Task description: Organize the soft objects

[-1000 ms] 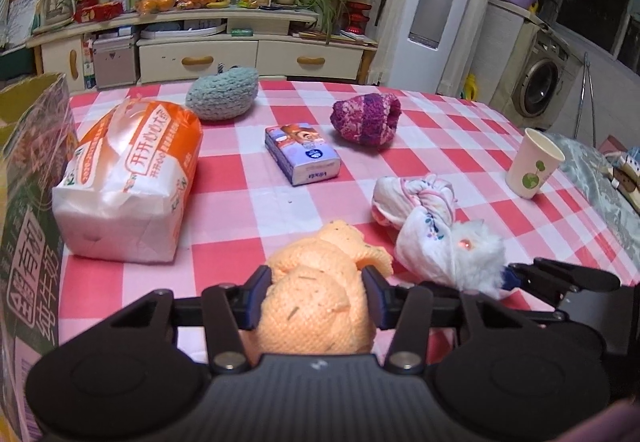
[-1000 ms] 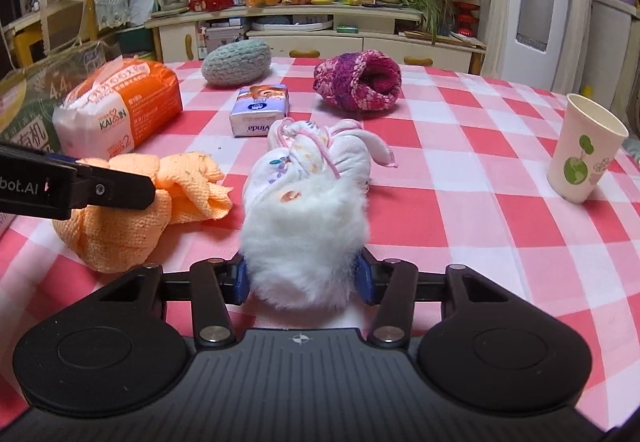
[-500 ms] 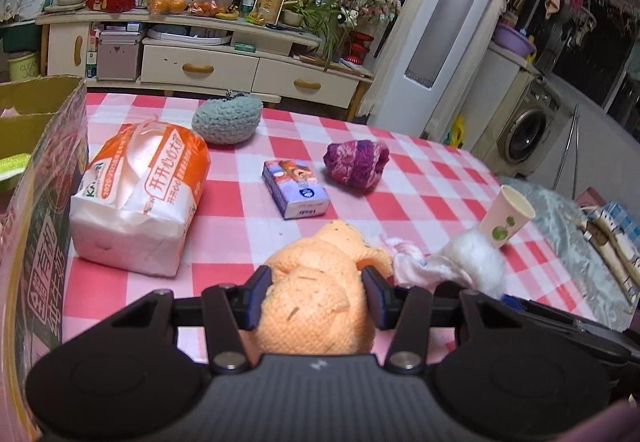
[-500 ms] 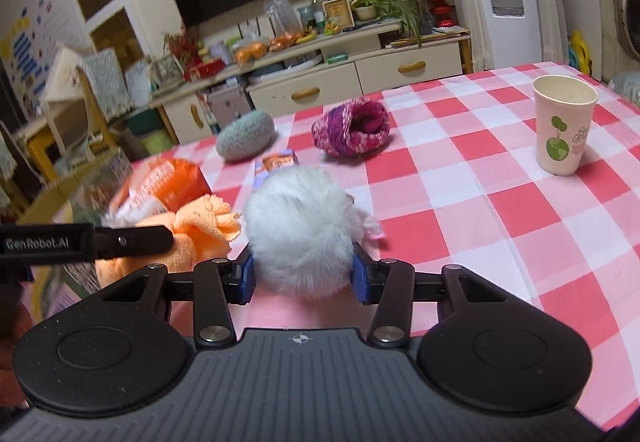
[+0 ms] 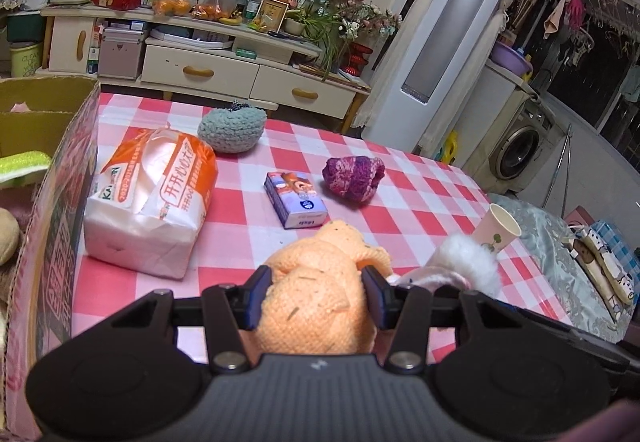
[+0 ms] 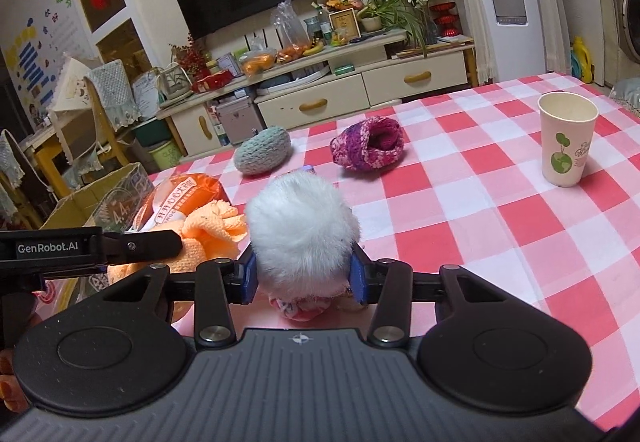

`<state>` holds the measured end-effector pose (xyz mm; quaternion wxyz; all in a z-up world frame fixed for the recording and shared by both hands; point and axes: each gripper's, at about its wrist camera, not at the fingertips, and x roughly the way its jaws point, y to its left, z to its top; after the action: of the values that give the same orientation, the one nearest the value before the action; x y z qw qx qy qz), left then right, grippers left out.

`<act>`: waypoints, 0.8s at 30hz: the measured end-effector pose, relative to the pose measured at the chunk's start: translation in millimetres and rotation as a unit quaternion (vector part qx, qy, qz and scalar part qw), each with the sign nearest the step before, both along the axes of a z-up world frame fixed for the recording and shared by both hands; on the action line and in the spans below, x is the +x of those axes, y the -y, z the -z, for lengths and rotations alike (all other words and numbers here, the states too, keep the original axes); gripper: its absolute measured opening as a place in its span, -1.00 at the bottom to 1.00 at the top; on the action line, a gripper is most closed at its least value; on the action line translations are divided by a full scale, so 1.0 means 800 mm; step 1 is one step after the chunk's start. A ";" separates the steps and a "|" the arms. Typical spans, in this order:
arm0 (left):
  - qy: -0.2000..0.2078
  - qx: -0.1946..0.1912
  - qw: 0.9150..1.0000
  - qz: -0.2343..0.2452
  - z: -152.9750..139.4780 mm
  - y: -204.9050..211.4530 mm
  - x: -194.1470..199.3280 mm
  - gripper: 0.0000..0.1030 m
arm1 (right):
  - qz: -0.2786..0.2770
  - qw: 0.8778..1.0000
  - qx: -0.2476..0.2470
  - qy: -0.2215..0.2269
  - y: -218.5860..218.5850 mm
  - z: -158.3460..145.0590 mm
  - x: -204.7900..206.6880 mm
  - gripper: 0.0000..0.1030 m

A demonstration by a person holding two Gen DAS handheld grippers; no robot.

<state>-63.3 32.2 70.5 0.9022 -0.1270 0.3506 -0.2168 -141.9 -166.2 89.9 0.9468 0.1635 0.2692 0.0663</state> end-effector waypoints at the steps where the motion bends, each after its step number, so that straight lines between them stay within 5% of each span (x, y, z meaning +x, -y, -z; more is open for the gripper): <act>1: -0.002 0.000 1.000 0.001 0.001 0.000 0.000 -0.06 | -0.002 1.000 0.000 -0.001 0.000 0.000 0.000 0.06; 6: -0.004 0.004 1.000 0.001 0.003 -0.001 -0.001 -0.06 | 0.009 1.000 -0.020 -0.006 -0.002 0.009 0.007 0.06; 12: -0.006 0.007 1.000 -0.005 0.004 -0.003 0.002 -0.06 | 0.035 0.994 -0.083 -0.069 0.006 0.058 0.017 0.13; 15: -0.006 0.012 1.000 -0.001 0.005 0.000 0.000 -0.05 | 0.037 0.991 -0.092 -0.088 0.011 0.071 0.020 0.40; 17: -0.008 0.013 1.000 -0.002 0.006 0.001 0.001 -0.05 | 0.033 0.991 -0.094 -0.091 0.011 0.074 0.021 0.80; 24: -0.009 0.015 1.000 -0.005 0.007 -0.001 0.002 -0.05 | 0.024 0.986 -0.146 -0.079 -0.001 0.078 0.027 0.90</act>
<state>-61.5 32.7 64.5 0.9018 -0.1167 0.3614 -0.2062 -120.5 -165.0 27.7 0.9375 0.0343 0.3461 -0.0092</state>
